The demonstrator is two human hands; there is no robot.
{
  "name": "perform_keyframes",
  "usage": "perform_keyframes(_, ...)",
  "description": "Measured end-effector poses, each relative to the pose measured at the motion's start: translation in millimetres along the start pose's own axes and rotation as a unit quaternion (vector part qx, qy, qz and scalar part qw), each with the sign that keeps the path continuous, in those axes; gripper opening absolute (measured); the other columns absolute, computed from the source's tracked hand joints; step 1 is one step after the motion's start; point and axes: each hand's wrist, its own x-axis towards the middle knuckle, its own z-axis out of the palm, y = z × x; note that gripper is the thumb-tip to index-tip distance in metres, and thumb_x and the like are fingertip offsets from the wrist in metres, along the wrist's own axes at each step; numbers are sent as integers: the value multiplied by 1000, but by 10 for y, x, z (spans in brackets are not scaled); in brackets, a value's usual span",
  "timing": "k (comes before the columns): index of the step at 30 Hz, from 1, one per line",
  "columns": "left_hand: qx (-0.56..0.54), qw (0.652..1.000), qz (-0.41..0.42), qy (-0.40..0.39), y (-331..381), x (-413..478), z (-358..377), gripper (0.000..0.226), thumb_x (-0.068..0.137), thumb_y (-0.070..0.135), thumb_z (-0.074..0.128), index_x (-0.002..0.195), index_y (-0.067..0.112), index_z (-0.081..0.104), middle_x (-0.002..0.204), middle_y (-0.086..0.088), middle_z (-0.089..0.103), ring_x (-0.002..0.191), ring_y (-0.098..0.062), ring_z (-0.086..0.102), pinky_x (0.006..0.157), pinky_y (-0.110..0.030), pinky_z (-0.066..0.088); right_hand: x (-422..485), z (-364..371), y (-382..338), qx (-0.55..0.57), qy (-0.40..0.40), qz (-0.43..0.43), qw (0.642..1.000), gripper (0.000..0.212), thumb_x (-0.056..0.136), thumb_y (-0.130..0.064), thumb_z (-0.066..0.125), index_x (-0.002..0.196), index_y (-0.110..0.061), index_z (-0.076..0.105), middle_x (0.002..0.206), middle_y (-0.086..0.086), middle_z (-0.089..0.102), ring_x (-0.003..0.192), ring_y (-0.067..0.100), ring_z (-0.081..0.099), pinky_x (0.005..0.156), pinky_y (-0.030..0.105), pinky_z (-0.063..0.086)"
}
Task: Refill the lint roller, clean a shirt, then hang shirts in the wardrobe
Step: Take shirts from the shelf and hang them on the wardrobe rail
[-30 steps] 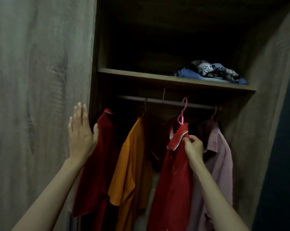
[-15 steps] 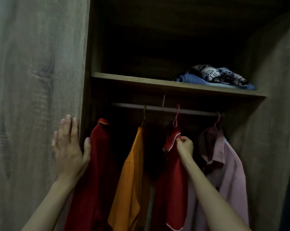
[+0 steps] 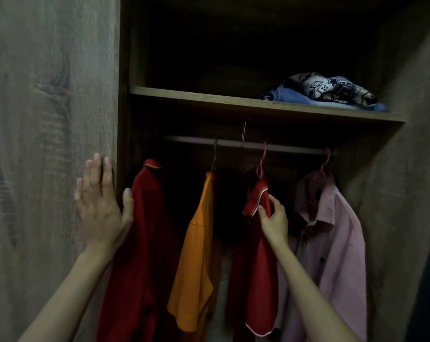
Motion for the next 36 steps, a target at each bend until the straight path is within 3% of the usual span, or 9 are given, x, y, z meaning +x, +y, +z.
perform_keyframes(3, -4, 1000, -6, -9, 0, -1, -13, 66, 93, 33, 36, 151, 6, 18, 160, -12, 16, 148, -19, 6, 118, -38, 3, -334, -94, -71, 15, 52, -67, 996, 45, 87, -22, 61, 130, -13, 53, 130, 10, 53, 123, 26, 50, 105, 49, 38)
perform_keyframes(6, -1, 1000, -5, -11, 5, 5, -15, 66, 93, 33, 35, 151, 6, 18, 159, -13, 16, 148, -16, 4, 119, -39, 4, -745, -187, -180, 67, 104, -136, 983, 42, 87, -35, 50, 123, -14, 56, 128, 4, 54, 122, 19, 50, 105, 37, 37)
perform_keyframes(9, -1, 1000, 2, -32, 1, -4, -69, 65, 95, 32, 35, 151, 7, 17, 160, -13, 15, 148, -18, 5, 118, -43, 8, -1158, -223, -243, 121, 105, -153, 975, 35, 88, -31, 50, 116, -11, 58, 121, 4, 56, 116, 16, 52, 101, 28, 40)
perform_keyframes(14, -1, 995, 41, -86, -86, -211, -273, 63, 96, 29, 39, 151, 5, 19, 160, -13, 14, 149, -25, 10, 115, -51, 24, -1879, 14, -107, 168, 8, -120, 978, 27, 90, -31, 48, 108, -16, 61, 111, -4, 57, 107, 9, 55, 91, 18, 44)
perform_keyframes(17, -1, 990, 52, -134, -206, -366, -408, 63, 96, 31, 38, 152, 8, 19, 160, -12, 12, 149, -24, 10, 116, -42, 25, -2414, 251, -9, 154, -97, -58, 982, 17, 91, -34, 49, 105, -31, 58, 107, -15, 55, 90, 6, 59, 72, 23, 51)
perform_keyframes(20, 5, 981, 77, -176, -362, -491, -515, 63, 96, 34, 39, 151, 6, 22, 159, -15, 14, 148, -26, 11, 114, -34, 22, -2876, 532, 68, 126, -213, -21, 969, 15, 91, -32, 49, 102, -31, 57, 98, -14, 56, 77, 7, 59, 65, 28, 53)
perform_keyframes(25, 22, 968, 123, -217, -597, -491, -598, 65, 96, 34, 45, 151, 11, 21, 159, -13, 14, 147, -27, 14, 110, -53, 33, -3307, 1018, 46, 11, -376, 42, 926, 21, 93, -32, 54, 112, -24, 55, 107, -9, 56, 80, 1, 58, 70, 13, 46)
perform_keyframes(29, 19, 964, 130, -230, -688, -486, -608, 64, 96, 35, 45, 152, 15, 21, 160, -9, 13, 148, -24, 12, 113, -53, 27, -3556, 1421, -141, -19, -402, 85, 911, 36, 90, -36, 58, 121, -19, 51, 118, -1, 56, 99, 12, 60, 79, 21, 45)
perform_keyframes(36, -12, 968, 125, -217, -714, -511, -565, 63, 96, 32, 48, 152, 19, 22, 160, -6, 14, 148, -19, 8, 116, -52, 17, -3720, 1769, -255, -123, -314, 104, 936, 50, 88, -49, 54, 125, -15, 49, 118, 2, 59, 104, 19, 61, 83, 33, 53)
